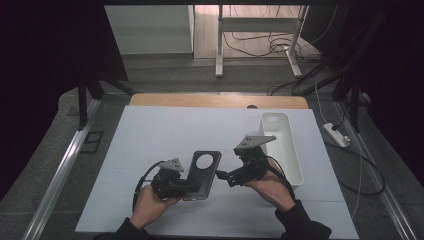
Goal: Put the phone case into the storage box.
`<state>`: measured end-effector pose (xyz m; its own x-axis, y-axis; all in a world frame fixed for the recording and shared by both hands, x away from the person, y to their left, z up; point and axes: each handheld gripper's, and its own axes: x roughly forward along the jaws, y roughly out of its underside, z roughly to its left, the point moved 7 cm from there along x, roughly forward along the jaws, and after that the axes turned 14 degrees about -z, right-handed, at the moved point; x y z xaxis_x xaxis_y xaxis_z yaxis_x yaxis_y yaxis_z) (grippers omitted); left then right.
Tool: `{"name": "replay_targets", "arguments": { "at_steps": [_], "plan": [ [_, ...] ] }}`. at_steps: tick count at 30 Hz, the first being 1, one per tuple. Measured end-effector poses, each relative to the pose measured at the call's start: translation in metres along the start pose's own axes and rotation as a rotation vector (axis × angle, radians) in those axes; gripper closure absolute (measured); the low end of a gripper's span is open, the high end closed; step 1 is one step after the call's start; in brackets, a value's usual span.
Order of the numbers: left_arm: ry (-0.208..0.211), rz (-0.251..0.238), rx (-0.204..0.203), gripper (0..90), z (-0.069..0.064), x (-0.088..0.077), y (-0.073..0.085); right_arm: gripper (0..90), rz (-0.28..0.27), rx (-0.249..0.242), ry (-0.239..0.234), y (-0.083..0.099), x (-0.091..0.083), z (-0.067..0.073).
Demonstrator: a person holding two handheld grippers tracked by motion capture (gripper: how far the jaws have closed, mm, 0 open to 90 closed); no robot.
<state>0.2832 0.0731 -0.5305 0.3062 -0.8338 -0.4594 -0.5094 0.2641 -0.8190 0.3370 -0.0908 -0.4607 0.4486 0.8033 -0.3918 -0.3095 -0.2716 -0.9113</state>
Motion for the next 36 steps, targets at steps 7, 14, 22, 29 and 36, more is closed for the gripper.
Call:
{"name": "replay_targets", "arguments": {
  "at_steps": [7,14,22,29,36],
  "plan": [
    [0.019,0.001,0.000,84.3,-0.005,0.000,0.002,1.7,-0.007,-0.025,0.032,-0.008,-0.004,0.004],
    [0.038,0.001,0.000,84.3,-0.009,0.000,0.002,32.2,-0.045,-0.088,0.047,-0.016,-0.010,0.009],
    [0.042,0.010,0.010,84.3,-0.009,0.001,0.003,58.8,-0.050,-0.136,0.042,-0.017,-0.012,0.012],
    [0.060,0.012,0.016,84.3,-0.010,0.001,0.003,73.5,-0.064,-0.118,0.000,-0.018,-0.015,0.013],
    [0.079,0.004,0.031,84.3,-0.011,0.001,0.002,76.8,-0.067,-0.108,-0.023,-0.018,-0.015,0.015]
  ]
}}
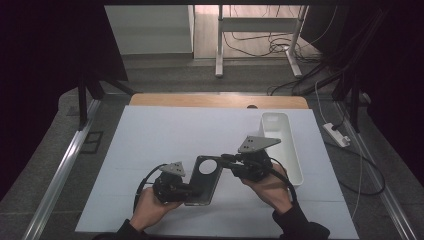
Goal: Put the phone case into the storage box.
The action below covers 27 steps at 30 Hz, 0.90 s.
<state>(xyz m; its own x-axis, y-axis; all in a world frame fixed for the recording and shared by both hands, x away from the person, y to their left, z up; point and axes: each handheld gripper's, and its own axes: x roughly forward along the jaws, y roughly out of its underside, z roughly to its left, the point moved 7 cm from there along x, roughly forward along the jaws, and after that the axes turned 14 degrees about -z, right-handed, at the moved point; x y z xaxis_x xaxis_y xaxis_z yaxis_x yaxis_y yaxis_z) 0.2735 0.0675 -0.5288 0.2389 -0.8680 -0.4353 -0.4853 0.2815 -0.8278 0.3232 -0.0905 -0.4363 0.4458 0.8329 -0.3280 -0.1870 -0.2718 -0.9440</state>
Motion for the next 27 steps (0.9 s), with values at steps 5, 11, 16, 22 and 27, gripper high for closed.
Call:
{"name": "replay_targets", "arguments": {
  "at_steps": [5,11,16,22,27],
  "plan": [
    [0.016,-0.009,0.007,84.2,-0.0003,0.0009,-0.0001,77.9,-0.007,0.015,-0.013,-0.0012,-0.0016,0.0002],
    [0.021,-0.016,0.019,83.6,0.0001,0.0031,0.0005,78.7,-0.011,0.030,-0.017,-0.0027,-0.0029,0.0009],
    [0.016,-0.031,0.038,79.8,0.0004,0.0046,-0.0010,79.1,-0.012,0.022,-0.012,-0.0041,-0.0036,0.0022],
    [0.003,-0.052,0.046,65.9,0.0009,0.0048,-0.0032,79.3,-0.020,0.019,-0.014,-0.0058,-0.0047,0.0029],
    [-0.039,-0.079,0.068,41.0,0.0035,0.0031,-0.0063,79.3,-0.022,0.007,0.003,-0.0078,-0.0079,-0.0008]
  ]
}}
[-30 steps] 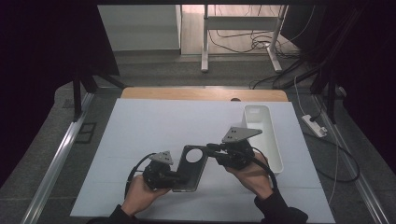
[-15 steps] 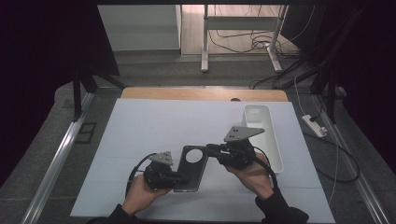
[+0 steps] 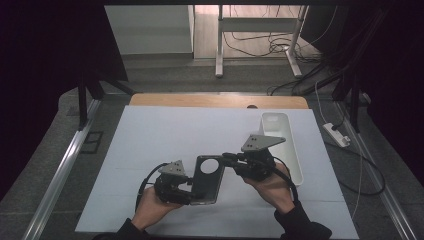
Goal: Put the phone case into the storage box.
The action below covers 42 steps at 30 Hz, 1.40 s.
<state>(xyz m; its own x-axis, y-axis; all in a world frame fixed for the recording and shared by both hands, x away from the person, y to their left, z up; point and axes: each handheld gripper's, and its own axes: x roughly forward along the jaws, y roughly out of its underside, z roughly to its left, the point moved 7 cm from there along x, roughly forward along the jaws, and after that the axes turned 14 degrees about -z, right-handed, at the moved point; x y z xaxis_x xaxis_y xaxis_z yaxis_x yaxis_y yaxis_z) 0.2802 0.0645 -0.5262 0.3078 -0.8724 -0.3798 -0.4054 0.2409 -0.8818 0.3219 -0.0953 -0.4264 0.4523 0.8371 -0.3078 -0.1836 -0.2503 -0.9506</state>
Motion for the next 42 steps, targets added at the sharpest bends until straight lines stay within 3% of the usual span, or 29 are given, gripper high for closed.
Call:
{"name": "replay_targets", "arguments": {
  "at_steps": [11,17,26,35,42],
  "plan": [
    [-0.075,0.024,0.050,15.8,0.002,-0.009,0.003,79.3,-0.002,-0.009,0.033,0.000,-0.005,-0.010],
    [-0.142,0.006,0.033,5.1,0.009,-0.022,0.007,79.3,-0.006,0.001,0.060,-0.002,-0.010,-0.020],
    [-0.218,-0.044,0.025,2.0,0.015,-0.045,0.015,79.2,-0.006,0.007,0.087,-0.007,-0.018,-0.032],
    [-0.248,-0.090,0.008,1.4,0.015,-0.064,0.024,79.2,-0.010,0.013,0.110,-0.013,-0.025,-0.044],
    [-0.305,-0.086,0.009,0.0,0.017,-0.078,0.035,79.3,-0.020,0.028,0.126,-0.018,-0.031,-0.056]
  ]
}}
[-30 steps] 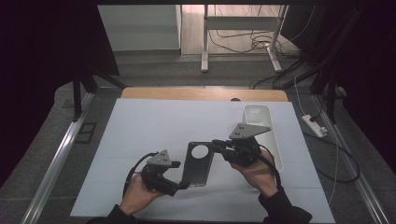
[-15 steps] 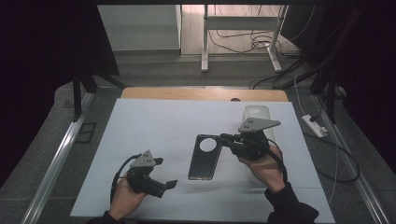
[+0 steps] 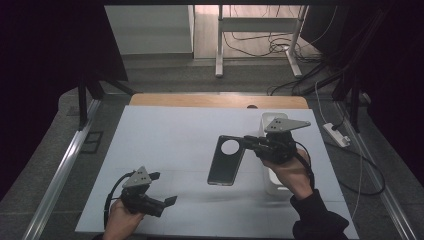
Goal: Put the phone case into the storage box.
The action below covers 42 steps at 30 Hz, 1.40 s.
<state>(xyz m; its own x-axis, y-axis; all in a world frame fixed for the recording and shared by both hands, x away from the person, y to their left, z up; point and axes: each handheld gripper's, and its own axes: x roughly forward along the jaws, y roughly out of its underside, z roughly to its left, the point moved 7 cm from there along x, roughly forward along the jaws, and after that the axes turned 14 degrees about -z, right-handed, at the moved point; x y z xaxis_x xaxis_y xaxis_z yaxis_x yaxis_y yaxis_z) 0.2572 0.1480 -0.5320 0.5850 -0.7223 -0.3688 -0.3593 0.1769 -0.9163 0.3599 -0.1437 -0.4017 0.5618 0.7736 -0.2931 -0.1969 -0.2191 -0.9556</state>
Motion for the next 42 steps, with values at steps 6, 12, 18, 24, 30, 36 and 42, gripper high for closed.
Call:
{"name": "replay_targets", "arguments": {
  "at_steps": [6,12,18,24,30,36,42],
  "plan": [
    [-0.059,0.004,0.019,0.0,0.004,-0.013,0.008,79.2,-0.009,0.006,0.024,-0.006,-0.005,-0.012],
    [-0.103,0.005,0.006,0.0,0.006,-0.025,0.017,79.2,-0.021,0.013,0.045,-0.011,-0.008,-0.023],
    [-0.132,0.011,0.000,0.0,0.007,-0.034,0.024,79.3,-0.027,0.013,0.061,-0.017,-0.010,-0.034],
    [-0.168,0.006,-0.016,0.0,0.011,-0.047,0.031,79.3,-0.024,-0.008,0.090,-0.024,-0.010,-0.048],
    [-0.200,-0.017,-0.029,0.0,0.014,-0.055,0.033,79.3,-0.028,-0.021,0.120,-0.032,-0.012,-0.061],
    [-0.236,-0.006,-0.022,0.0,0.018,-0.059,0.035,79.3,-0.036,-0.035,0.138,-0.040,-0.014,-0.073],
    [-0.235,0.002,-0.019,0.0,0.019,-0.058,0.036,79.2,-0.037,-0.053,0.163,-0.047,-0.017,-0.086]
  ]
}}
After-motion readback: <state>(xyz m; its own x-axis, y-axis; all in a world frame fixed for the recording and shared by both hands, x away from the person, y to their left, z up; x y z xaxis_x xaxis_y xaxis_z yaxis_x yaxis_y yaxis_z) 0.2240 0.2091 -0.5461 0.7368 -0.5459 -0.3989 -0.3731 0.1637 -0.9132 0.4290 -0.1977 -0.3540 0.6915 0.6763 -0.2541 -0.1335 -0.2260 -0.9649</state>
